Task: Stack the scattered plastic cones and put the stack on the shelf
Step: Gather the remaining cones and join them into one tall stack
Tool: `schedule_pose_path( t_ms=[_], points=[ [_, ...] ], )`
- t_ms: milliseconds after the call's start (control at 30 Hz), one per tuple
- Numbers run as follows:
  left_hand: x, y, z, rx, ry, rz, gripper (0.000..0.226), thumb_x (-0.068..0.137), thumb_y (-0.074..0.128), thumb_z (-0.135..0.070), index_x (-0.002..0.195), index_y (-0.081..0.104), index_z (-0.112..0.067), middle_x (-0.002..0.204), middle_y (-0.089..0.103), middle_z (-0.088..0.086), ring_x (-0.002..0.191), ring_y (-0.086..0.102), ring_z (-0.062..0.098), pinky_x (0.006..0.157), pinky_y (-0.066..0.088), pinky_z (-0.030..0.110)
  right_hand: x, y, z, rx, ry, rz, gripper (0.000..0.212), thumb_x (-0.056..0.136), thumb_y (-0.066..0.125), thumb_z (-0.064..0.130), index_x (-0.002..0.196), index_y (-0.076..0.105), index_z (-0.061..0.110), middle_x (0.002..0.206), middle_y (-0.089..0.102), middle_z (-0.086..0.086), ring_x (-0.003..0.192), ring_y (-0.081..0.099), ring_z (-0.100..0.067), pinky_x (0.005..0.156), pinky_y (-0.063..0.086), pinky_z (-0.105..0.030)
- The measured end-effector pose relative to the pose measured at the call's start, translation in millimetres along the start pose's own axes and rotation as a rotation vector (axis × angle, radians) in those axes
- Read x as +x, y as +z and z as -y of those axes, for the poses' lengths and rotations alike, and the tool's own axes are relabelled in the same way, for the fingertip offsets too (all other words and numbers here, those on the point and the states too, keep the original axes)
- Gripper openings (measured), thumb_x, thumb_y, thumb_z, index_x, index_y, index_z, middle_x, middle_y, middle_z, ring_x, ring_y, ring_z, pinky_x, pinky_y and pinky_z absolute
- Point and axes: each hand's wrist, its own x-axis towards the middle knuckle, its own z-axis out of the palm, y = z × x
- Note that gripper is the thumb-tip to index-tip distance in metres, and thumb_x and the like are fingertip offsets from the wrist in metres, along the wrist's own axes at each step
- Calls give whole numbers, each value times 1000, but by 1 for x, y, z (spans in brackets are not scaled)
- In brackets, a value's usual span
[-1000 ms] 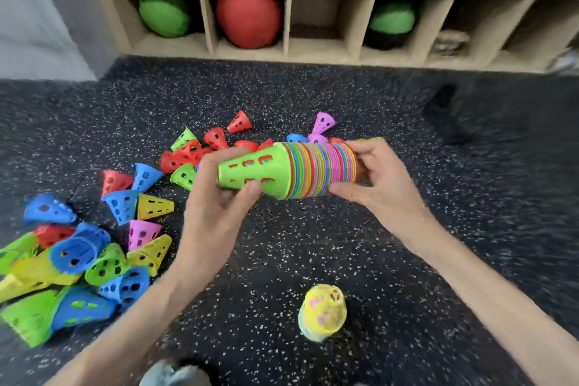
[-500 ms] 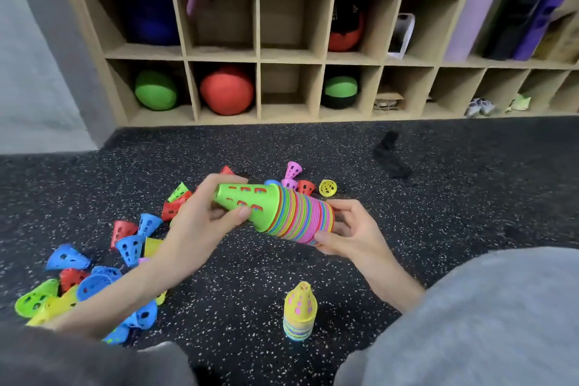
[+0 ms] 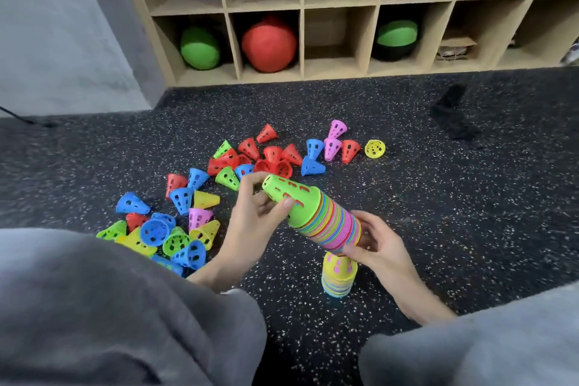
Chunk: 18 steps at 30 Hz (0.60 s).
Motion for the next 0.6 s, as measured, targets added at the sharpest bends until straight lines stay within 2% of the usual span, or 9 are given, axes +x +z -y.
schedule_pose_path(
  t_ms=[67, 100, 200, 267, 367, 433, 500, 567, 600],
  points=[
    [-2, 5, 8, 4, -4, -17, 41, 86, 69, -30, 120, 46, -29, 106, 77, 7, 95, 69, 19, 89, 57, 44, 2, 2, -11, -74, -11, -7, 66, 70, 88, 6, 127, 60, 26, 120, 70, 7, 109, 63, 1, 88, 46, -10],
    [-2, 9, 12, 13, -6, -23, 41, 86, 69, -31, 120, 46, -29, 106, 77, 6, 96, 69, 19, 88, 58, 42, 3, 2, -17, -102, -15, -10, 65, 71, 88, 8, 126, 60, 30, 122, 68, 8, 111, 61, 3, 91, 45, -11],
    [-2, 19, 25, 64, -6, -32, 40, 88, 69, -31, 121, 47, -29, 105, 76, -3, 95, 69, 14, 84, 58, 32, 7, 3, -39, -172, 1, -45, 72, 60, 86, 40, 125, 57, 50, 124, 62, 4, 117, 60, -10, 103, 47, -33],
    [-1, 24, 36, 92, -7, -6, 39, 93, 71, -25, 124, 48, -32, 107, 75, -4, 96, 70, 12, 85, 57, 30, 9, 6, -55, -183, 7, -71, 70, 51, 80, 54, 117, 56, 61, 119, 57, 6, 116, 58, -14, 102, 45, -32],
    [-3, 31, 57, 192, -37, 72, 43, 95, 72, -17, 126, 50, -38, 109, 73, -5, 104, 70, 16, 92, 58, 34, 9, 6, -76, -235, 5, -105, 72, 52, 82, 57, 118, 53, 56, 115, 53, 13, 118, 54, -18, 97, 40, -21],
    [-2, 36, 68, 251, -49, 108, 47, 96, 72, -15, 128, 51, -41, 111, 72, -4, 108, 70, 17, 97, 57, 36, 9, 2, -89, -300, 22, -91, 72, 64, 90, 39, 123, 50, 50, 118, 53, 15, 122, 50, -18, 94, 36, -15],
    [3, 40, 71, 299, -42, 143, 48, 96, 72, -16, 133, 51, -37, 114, 72, -8, 112, 69, 12, 99, 55, 30, 12, -2, -102, -364, 44, -81, 70, 73, 88, 27, 132, 52, 40, 123, 54, 14, 125, 45, -10, 94, 33, -10],
    [11, 48, 72, 392, -23, 253, 49, 95, 74, -20, 136, 52, -34, 118, 71, -13, 113, 68, 8, 100, 54, 31, 13, -3, -110, -444, 66, -72, 67, 75, 87, 28, 135, 56, 30, 127, 56, 11, 122, 41, -2, 93, 29, -2],
    [12, 53, 73, 440, -14, 322, 50, 94, 75, -22, 136, 53, -33, 121, 69, -15, 113, 67, 8, 100, 55, 35, 13, -4, -115, -468, 87, -68, 64, 75, 87, 31, 132, 58, 29, 127, 58, 9, 122, 43, -3, 92, 30, -3]
  ],
)
